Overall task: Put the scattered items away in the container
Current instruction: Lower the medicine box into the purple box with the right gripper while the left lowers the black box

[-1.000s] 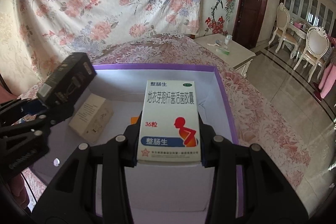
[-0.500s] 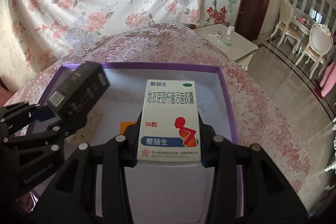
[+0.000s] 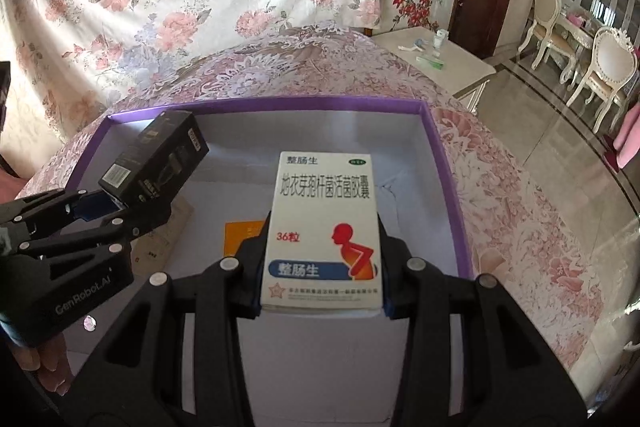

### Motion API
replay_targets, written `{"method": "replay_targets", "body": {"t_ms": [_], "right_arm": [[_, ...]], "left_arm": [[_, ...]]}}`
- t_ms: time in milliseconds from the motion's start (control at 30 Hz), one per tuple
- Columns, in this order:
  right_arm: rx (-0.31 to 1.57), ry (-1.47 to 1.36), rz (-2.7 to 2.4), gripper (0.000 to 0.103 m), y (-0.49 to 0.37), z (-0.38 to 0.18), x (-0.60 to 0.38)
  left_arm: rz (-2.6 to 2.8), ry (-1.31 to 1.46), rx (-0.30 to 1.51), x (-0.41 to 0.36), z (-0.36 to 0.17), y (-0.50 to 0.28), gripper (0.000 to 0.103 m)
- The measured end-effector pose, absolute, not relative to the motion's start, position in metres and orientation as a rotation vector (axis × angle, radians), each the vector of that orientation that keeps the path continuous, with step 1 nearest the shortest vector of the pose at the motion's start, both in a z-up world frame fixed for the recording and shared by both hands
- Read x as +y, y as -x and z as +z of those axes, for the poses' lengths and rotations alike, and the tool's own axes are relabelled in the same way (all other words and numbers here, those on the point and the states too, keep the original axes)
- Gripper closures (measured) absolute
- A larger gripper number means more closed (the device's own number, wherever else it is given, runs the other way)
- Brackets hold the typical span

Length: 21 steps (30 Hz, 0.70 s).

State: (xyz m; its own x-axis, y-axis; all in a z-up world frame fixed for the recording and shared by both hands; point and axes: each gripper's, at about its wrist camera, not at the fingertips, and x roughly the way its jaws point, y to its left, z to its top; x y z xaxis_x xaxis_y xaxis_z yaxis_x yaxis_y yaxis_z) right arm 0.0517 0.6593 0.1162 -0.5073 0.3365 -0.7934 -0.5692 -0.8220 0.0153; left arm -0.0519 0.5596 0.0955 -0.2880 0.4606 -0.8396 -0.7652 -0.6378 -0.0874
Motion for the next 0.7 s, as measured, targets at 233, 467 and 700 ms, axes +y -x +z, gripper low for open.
{"method": "replay_targets", "body": {"t_ms": [233, 467, 700], "right_arm": [[0.333, 1.162, 2.308, 0.059, -0.0465, 0.1145, 0.6557], [0.325, 1.163, 2.296, 0.058, -0.0466, 0.1140, 0.6562], [0.352, 1.156, 2.284, 0.058, -0.0479, 0.1140, 0.6594]], "left_arm": [[1.995, 1.131, 0.427, 0.5584, 0.0958, 0.0502, 0.064], [1.994, 1.129, 0.419, 0.5580, 0.0955, 0.0513, 0.063], [1.990, 1.132, 0.421, 0.5587, 0.0955, 0.0523, 0.063]]}}
